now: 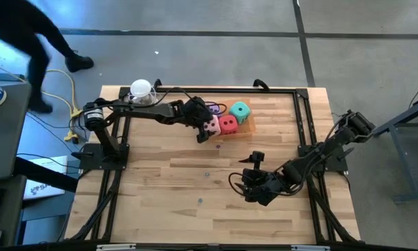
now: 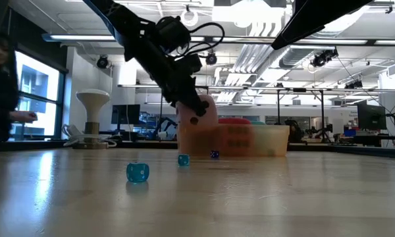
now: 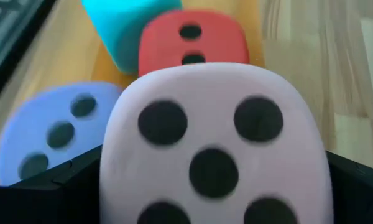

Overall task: Pick & Place Dice
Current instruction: Put the large pink dice into the orange container

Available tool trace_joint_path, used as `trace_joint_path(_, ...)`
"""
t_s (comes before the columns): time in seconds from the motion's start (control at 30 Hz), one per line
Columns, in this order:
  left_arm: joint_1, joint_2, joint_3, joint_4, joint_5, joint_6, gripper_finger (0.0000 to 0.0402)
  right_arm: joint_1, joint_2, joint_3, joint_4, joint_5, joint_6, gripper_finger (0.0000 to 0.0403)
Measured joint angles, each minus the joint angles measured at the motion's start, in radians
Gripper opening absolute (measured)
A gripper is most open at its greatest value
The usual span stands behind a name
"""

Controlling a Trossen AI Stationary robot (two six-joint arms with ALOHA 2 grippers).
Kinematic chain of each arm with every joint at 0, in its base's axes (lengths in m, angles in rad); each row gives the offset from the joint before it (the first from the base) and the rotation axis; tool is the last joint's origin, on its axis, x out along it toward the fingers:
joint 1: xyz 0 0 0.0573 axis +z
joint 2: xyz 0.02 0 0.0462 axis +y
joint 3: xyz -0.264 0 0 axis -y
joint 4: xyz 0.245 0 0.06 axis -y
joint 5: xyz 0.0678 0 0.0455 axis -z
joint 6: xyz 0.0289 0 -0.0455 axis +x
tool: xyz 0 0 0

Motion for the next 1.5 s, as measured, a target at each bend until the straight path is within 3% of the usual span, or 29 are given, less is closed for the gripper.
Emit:
trace_joint_path(0.33,-0.027,0.000,0.000,0.056,-0.011,-0.021,0.0398,0.000,0.000,0.000,0.001,-0.004,0.000,0.0400)
trace_joint_path(0.53,-0.030,0.005,-0.001,0.051,-0.076,-0.043,0.0398,0.000,0.000,0.000,0.003,-0.004,0.000,0.0400)
trace_joint_path(0.97,-0.030,0.095,0.001,0.060,-0.075,0.008,0.0398,0.000,0.000,0.000,0.002,-0.004,0.000,0.0400)
trace_joint_path(1.3,-0.035,0.062,-0.004,0.034,-0.062,-0.005,0.0398,0.000,0.000,0.000,0.001,-0.003,-0.004,0.0400)
trace_joint_path(1.5,-0.041,0.064,-0.004,0.038,-0.055,-0.021,0.0398,-0.043,0.000,0.000,0.004,0.161,-0.033,0.0400)
